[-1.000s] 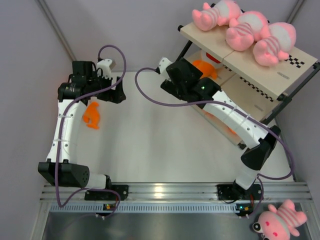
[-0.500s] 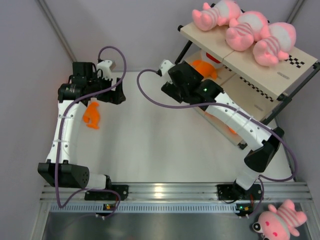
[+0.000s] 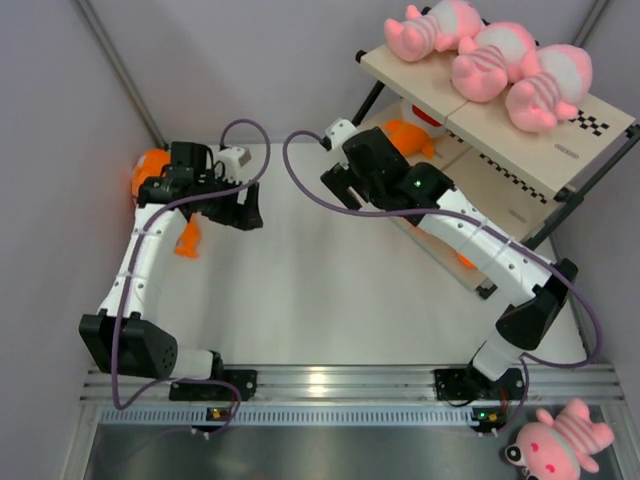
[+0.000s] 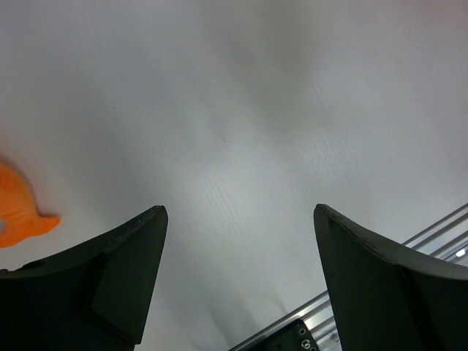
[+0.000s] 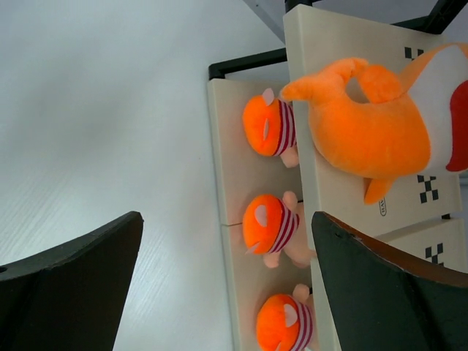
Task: Place and organize the stuffed toys onto the shelf
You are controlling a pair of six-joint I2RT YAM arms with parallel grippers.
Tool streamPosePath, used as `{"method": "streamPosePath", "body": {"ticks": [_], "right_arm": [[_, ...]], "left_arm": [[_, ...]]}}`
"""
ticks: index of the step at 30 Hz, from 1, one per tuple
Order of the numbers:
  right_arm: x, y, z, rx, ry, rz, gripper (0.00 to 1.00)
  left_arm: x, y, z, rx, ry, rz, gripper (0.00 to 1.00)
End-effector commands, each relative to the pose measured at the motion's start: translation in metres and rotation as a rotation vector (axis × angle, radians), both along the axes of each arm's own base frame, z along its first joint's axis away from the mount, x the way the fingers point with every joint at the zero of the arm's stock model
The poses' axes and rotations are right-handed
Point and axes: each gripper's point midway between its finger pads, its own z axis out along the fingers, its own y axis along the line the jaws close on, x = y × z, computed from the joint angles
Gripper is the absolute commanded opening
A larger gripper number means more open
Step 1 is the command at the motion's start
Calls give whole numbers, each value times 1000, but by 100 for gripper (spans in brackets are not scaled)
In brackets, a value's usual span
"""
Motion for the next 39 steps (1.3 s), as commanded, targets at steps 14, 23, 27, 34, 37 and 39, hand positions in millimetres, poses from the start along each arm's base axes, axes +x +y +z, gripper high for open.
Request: {"method": "streamPosePath", "body": {"ticks": [14,23,27,34,37,39], "right_arm": [[-3,-18,94,439,7,-24,99],[6,-30,99,460,8,-42,99],[0,-26,93,494,40,-35,99],[-15,-29,88,535,54,-17,99],[-21,-31,87,540,58,-12,100],[-22,-30,85,541,68,-5,99]], "left_arm": [[-139,-176,-29,280,-152,-895,82],[-195,-198,-50,318,-142,-1189,80],[-224,-221,-66,314,-96,-1304,68],[-247,-264,-95,402,-184,-1378,67],[-255,-283,-105,457,-241,-1402,66],[-270,-293,-116,481,-237,-1443,65]]}}
